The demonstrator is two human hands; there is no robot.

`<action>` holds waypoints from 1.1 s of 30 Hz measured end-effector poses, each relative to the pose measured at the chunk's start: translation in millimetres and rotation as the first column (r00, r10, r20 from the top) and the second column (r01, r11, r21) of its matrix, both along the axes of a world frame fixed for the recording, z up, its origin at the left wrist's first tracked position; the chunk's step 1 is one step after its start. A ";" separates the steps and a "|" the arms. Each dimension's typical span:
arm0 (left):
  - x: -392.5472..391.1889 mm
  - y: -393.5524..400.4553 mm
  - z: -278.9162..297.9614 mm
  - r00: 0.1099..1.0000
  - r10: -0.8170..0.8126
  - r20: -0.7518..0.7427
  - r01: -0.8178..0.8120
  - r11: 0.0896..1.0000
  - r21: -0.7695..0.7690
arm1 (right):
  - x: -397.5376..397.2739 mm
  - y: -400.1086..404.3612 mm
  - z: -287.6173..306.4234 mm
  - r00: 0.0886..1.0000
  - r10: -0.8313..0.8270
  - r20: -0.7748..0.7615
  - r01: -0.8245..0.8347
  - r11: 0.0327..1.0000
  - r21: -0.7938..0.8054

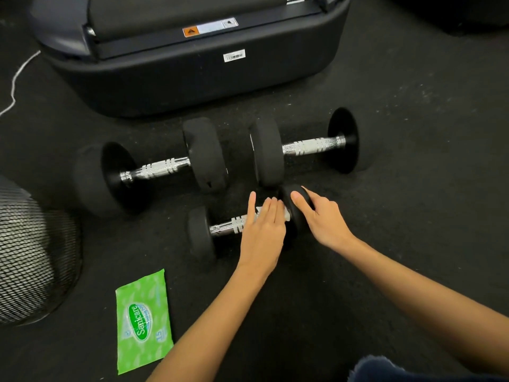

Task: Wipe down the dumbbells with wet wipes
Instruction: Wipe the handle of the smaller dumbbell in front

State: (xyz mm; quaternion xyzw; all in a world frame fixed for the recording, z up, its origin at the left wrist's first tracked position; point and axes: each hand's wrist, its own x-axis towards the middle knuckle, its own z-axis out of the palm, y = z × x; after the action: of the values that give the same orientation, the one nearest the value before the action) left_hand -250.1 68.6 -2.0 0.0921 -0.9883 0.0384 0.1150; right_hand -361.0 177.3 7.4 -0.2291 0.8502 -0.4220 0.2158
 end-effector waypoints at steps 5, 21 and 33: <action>28.6 -1.3 -12.8 0.997 -0.067 -0.049 0.065 0.997 -0.040 | 0.5 0.7 -1.6 1.000 0.005 -0.010 -0.005 1.000 -0.004; 36.8 -29.3 -17.6 0.989 -0.132 -0.069 0.119 0.979 -0.165 | -12.0 -4.0 -8.6 1.000 0.011 -0.007 -0.011 0.999 0.030; 16.3 -12.2 -9.2 0.992 -0.126 0.020 0.128 0.985 -0.118 | -16.0 -6.6 -9.9 0.999 0.024 -0.022 -0.023 1.000 0.014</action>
State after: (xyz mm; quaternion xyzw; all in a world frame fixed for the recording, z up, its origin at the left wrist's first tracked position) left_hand -233.8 56.4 -11.2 0.0216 -0.9889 0.0902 0.1162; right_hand -377.0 170.6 -2.5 -0.2423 0.8528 -0.4108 0.2127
